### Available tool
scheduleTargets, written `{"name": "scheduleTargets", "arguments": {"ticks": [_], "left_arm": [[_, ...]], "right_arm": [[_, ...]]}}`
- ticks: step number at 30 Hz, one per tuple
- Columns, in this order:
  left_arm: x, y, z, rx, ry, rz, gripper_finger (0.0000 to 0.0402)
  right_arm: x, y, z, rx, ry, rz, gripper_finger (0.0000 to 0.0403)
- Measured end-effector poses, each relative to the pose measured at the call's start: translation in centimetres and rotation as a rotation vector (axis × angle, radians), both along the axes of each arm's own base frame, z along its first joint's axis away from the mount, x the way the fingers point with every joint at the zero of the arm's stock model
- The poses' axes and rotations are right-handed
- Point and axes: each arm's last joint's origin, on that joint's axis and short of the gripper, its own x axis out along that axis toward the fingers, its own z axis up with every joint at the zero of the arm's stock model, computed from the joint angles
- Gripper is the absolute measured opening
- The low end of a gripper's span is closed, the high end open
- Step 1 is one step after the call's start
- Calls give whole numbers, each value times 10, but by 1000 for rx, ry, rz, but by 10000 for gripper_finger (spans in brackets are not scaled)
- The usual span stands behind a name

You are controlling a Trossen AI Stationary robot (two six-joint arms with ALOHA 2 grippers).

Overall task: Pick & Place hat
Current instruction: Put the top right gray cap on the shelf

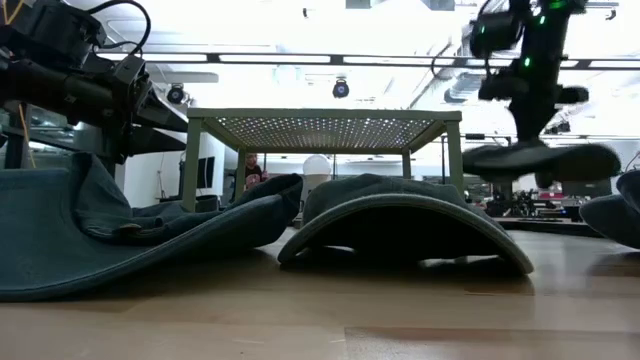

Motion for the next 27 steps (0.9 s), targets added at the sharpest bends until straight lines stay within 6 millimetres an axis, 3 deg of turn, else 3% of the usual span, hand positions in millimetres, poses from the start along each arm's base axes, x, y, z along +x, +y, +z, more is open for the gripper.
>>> {"name": "scheduleTargets", "arguments": {"ticks": [7,13,27], "left_arm": [[0,0,0,0,0,0,218],[0,0,0,0,0,0,218],[0,0,0,0,0,0,218]], "right_arm": [[9,21,46,-62,-147,9,1],[26,41,70,-102,-300,38,0],[76,79,69,-219,-417,176,0]]}}
